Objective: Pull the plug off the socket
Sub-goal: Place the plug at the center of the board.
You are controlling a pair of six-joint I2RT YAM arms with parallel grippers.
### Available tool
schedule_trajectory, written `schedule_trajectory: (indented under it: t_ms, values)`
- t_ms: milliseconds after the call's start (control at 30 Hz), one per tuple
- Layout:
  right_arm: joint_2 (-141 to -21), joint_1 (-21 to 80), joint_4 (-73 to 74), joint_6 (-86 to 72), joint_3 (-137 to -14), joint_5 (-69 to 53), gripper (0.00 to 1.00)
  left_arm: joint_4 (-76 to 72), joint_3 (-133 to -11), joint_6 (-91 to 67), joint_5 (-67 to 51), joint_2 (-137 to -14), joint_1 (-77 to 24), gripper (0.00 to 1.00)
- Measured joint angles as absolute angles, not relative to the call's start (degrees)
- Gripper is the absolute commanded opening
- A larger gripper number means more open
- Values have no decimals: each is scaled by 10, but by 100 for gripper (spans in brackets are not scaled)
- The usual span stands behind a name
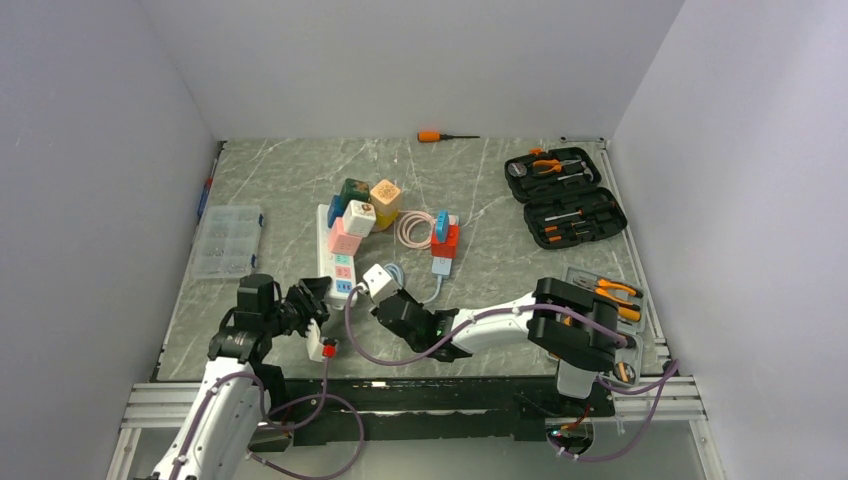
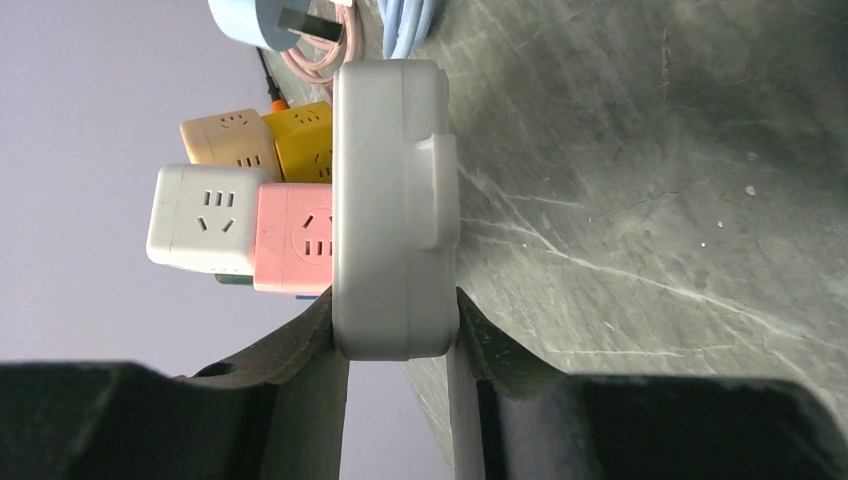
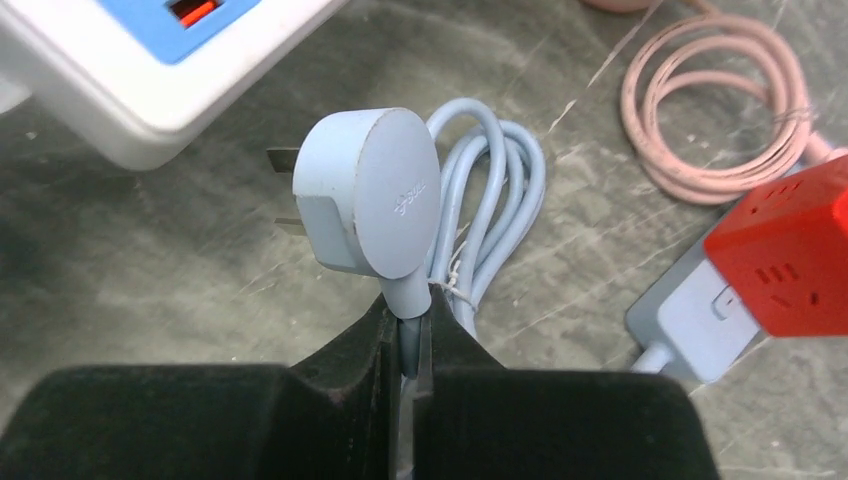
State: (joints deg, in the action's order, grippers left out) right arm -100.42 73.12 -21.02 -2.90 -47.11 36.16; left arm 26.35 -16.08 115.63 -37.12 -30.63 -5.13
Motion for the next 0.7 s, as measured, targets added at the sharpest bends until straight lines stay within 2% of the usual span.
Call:
schedule_trajectory:
  t_ms: [100, 133, 300, 367, 567, 700]
  values:
    - [-997, 736, -185, -53, -471, 343, 29, 244, -155, 1151, -369, -316, -51, 40]
    - [-993, 736, -171, -62, -471, 331, 32, 241, -155, 1148, -368, -318, -52, 42]
    - [-979, 737, -120, -91, -471, 300, 35, 249, -145, 1130, -351, -322, -52, 48]
    - [-974, 736, -106, -99, -471, 294, 36, 256, -140, 1131, -343, -323, -52, 57]
    - [-963, 737, -73, -122, -470, 282, 46, 321, -127, 1119, -304, -339, -48, 74]
    - [-946, 737, -55, -127, -467, 280, 54, 342, -129, 1129, -288, -347, -48, 76]
